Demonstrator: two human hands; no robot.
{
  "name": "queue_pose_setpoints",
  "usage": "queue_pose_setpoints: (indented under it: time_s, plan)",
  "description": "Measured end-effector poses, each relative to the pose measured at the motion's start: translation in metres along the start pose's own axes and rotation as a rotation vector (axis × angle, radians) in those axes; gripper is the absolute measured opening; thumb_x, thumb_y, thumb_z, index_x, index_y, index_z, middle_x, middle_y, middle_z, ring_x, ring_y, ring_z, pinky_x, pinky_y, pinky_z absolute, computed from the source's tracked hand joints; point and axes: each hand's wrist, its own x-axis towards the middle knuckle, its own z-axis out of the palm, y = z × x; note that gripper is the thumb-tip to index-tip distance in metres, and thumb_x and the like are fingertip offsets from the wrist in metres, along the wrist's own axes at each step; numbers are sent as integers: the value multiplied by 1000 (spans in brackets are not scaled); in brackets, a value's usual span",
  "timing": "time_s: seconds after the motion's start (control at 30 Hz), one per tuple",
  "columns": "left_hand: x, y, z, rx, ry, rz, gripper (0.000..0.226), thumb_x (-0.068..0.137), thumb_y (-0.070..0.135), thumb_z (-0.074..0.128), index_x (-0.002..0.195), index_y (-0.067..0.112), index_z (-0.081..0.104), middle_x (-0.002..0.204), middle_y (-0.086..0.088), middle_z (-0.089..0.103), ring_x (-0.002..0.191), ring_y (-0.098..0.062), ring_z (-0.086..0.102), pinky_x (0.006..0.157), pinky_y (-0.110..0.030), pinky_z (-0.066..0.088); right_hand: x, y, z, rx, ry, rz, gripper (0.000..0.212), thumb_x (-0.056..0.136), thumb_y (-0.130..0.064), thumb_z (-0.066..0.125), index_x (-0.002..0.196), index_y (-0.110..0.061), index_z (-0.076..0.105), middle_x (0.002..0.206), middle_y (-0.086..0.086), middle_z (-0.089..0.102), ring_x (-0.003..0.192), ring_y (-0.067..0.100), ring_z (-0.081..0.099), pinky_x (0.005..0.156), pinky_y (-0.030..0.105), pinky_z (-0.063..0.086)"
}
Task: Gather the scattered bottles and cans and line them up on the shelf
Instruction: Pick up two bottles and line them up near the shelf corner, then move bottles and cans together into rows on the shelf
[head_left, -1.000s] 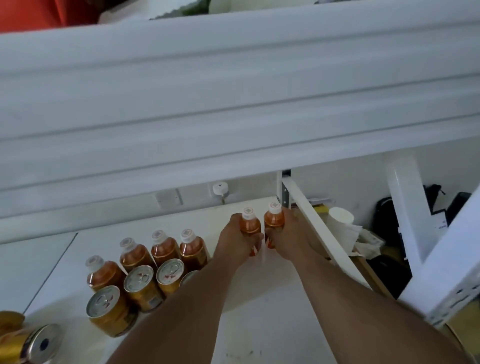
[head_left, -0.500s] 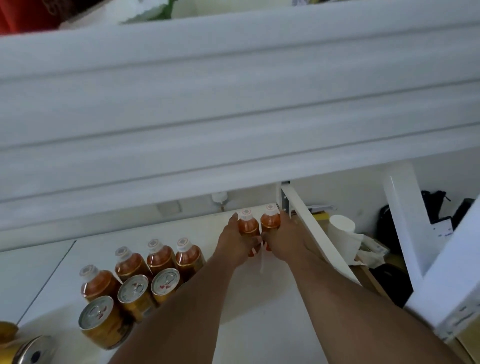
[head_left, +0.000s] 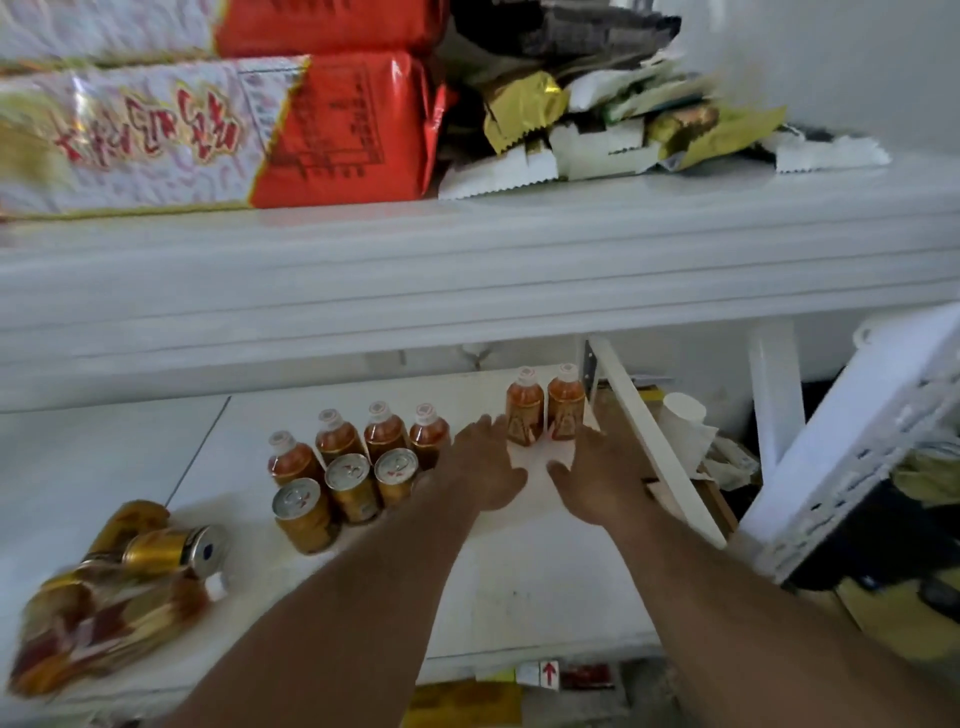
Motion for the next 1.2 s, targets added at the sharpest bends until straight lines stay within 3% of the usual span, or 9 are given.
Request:
queue_pose_setpoints:
  time_s: [0.13, 0.3, 0.53, 0.67, 0.9, 1.2]
  plan:
    - [-33, 4, -1, 21, -8, 11, 83, 94, 44, 56, 159, 20, 9, 166, -4, 9, 151, -25, 15, 118, -43, 23, -28, -1, -10, -47, -157, -91, 53, 101, -37, 58, 146, -15, 43, 142, 6, 56, 129, 24, 55, 105, 31, 41]
    - [-79, 10, -7, 22, 31, -10, 81, 93, 42, 55, 158, 17, 13, 164, -7, 17, 148, -29, 21, 115, -43, 29, -53, -6, -25, -93, -216, -144, 54, 99, -42, 59, 144, -17, 44, 143, 6, 55, 127, 25, 54, 105, 36, 45]
    - [-145, 1, -10, -42, 50, -135, 69, 83, 41, 57, 144, 17, 37, 146, -7, 42, 127, -31, 49, 96, -47, 50, -94, -18, -32, -163, -304, -222, 68, 101, -45, 55, 156, -12, 31, 156, 9, 42, 139, 29, 44, 113, 42, 39]
    - [-180, -14, -2, -46, 50, -206, 70, 85, 45, 56, 147, 20, 35, 150, -1, 40, 130, -27, 46, 101, -47, 45, -120, -25, -25, -187, -342, -253, 76, 101, -48, 53, 160, -12, 22, 164, 8, 31, 147, 30, 35, 118, 44, 34]
    - [-225, -51, 2, -40, 19, -232, 78, 92, 45, 51, 158, 22, 17, 165, -2, 16, 148, -26, 22, 116, -46, 29, -160, -55, -9, -191, -339, -260, 79, 101, -51, 51, 162, -15, 18, 167, 7, 25, 149, 29, 32, 118, 41, 32]
    - [-268, -125, -15, -69, 40, -189, 78, 92, 45, 51, 158, 22, 17, 165, -1, 17, 147, -25, 24, 115, -46, 31, -209, -114, 22, -171, -318, -192, 75, 100, -53, 50, 160, -16, 23, 163, 7, 33, 143, 29, 42, 112, 41, 41]
